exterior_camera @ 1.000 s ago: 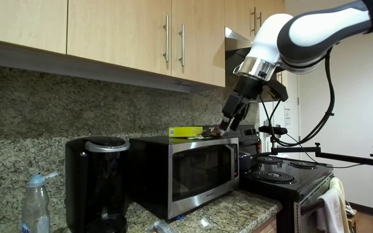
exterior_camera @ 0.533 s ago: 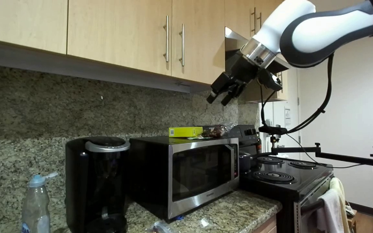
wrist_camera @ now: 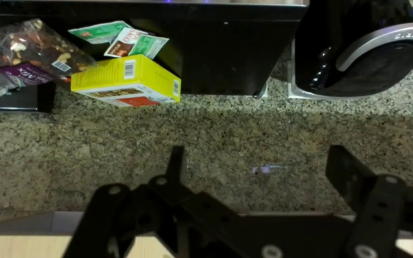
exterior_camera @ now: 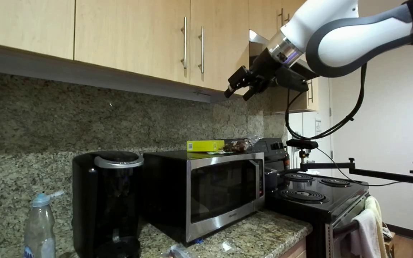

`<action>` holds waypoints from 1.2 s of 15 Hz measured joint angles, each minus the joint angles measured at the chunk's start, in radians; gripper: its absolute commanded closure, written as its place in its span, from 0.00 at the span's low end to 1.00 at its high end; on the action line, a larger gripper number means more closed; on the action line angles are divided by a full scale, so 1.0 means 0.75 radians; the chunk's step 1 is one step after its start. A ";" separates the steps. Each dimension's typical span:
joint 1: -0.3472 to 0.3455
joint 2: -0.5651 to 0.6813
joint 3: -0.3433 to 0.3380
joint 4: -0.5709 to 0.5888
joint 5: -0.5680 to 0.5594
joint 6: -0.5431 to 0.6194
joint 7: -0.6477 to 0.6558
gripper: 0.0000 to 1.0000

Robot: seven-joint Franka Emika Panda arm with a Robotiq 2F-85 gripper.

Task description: Open the top right cabinet door

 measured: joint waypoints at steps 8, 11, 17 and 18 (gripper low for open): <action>-0.112 -0.017 0.105 0.098 0.000 0.159 0.131 0.00; -0.294 -0.070 0.284 0.266 0.001 0.149 0.350 0.00; -0.821 -0.126 0.597 0.617 0.000 0.082 0.726 0.00; -0.871 -0.127 0.620 0.639 0.001 0.082 0.749 0.00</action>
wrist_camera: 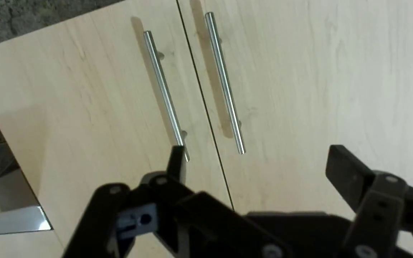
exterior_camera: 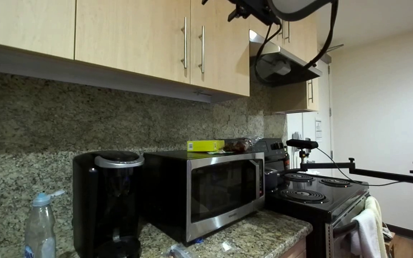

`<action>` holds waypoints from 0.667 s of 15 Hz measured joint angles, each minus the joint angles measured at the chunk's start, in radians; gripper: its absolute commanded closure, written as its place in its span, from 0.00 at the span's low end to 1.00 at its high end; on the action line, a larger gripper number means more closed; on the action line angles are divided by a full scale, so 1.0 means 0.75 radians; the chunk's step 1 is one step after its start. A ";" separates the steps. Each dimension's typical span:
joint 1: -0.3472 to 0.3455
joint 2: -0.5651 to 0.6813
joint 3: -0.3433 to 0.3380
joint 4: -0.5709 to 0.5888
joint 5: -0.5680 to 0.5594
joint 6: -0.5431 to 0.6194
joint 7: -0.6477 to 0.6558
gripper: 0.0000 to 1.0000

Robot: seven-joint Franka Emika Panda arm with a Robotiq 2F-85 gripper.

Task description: Open the top right cabinet door

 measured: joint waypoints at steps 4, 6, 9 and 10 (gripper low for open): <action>-0.027 -0.001 0.011 0.011 0.000 0.000 0.015 0.00; -0.027 -0.002 0.011 0.011 0.000 0.000 0.015 0.00; -0.027 -0.002 0.011 0.012 0.000 0.000 0.015 0.00; -0.027 -0.002 0.011 0.012 0.000 0.000 0.015 0.00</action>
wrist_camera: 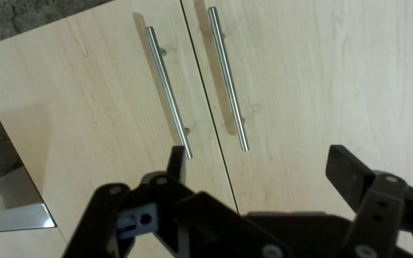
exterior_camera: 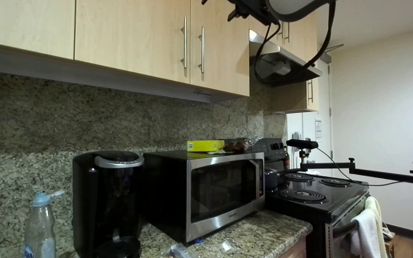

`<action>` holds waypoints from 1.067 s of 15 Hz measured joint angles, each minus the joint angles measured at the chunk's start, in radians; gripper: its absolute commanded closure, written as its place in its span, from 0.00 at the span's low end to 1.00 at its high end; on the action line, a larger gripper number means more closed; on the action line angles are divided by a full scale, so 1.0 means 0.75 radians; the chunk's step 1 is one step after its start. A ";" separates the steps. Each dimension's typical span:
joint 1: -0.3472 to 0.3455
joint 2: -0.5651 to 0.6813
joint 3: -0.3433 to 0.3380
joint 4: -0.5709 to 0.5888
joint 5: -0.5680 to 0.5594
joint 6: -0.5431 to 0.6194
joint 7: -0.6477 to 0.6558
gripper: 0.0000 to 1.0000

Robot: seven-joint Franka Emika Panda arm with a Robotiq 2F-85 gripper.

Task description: Open the top right cabinet door

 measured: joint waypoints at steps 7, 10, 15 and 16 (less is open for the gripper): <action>-0.018 0.011 -0.082 -0.001 0.000 0.027 -0.017 0.00; -0.019 0.066 -0.171 0.021 0.000 0.058 -0.110 0.00; -0.016 0.265 -0.191 0.166 -0.019 0.069 -0.313 0.00; -0.013 0.306 -0.184 0.211 -0.029 0.068 -0.342 0.00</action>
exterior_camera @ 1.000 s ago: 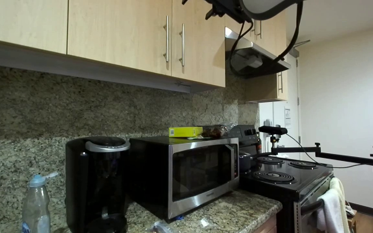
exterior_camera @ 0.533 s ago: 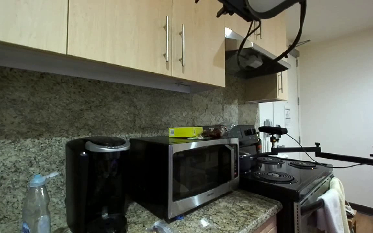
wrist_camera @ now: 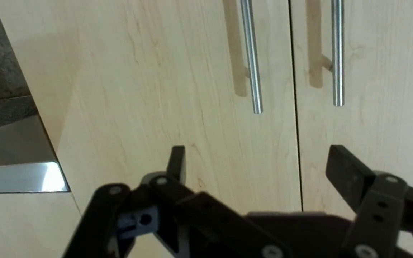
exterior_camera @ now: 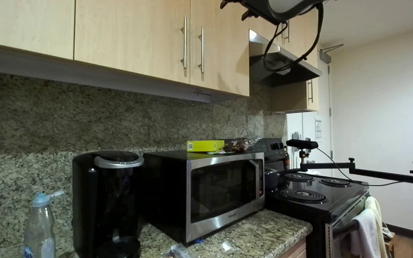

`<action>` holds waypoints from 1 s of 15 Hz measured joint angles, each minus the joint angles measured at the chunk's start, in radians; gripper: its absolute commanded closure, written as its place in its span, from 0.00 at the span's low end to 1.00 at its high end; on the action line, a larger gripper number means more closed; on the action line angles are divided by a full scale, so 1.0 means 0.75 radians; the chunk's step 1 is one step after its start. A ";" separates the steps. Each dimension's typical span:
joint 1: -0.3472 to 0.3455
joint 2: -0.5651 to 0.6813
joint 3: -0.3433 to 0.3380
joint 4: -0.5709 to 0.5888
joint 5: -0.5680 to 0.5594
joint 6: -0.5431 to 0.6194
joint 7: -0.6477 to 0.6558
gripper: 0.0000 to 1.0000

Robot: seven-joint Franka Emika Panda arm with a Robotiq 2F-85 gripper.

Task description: Open the top right cabinet door

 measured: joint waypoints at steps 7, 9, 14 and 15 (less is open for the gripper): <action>0.010 0.179 -0.001 0.205 -0.082 -0.109 -0.039 0.00; 0.011 0.210 -0.016 0.215 -0.125 -0.147 -0.037 0.00; 0.114 0.319 -0.056 0.216 -0.226 -0.163 -0.050 0.00; 0.163 0.345 -0.073 0.216 -0.245 -0.162 -0.060 0.00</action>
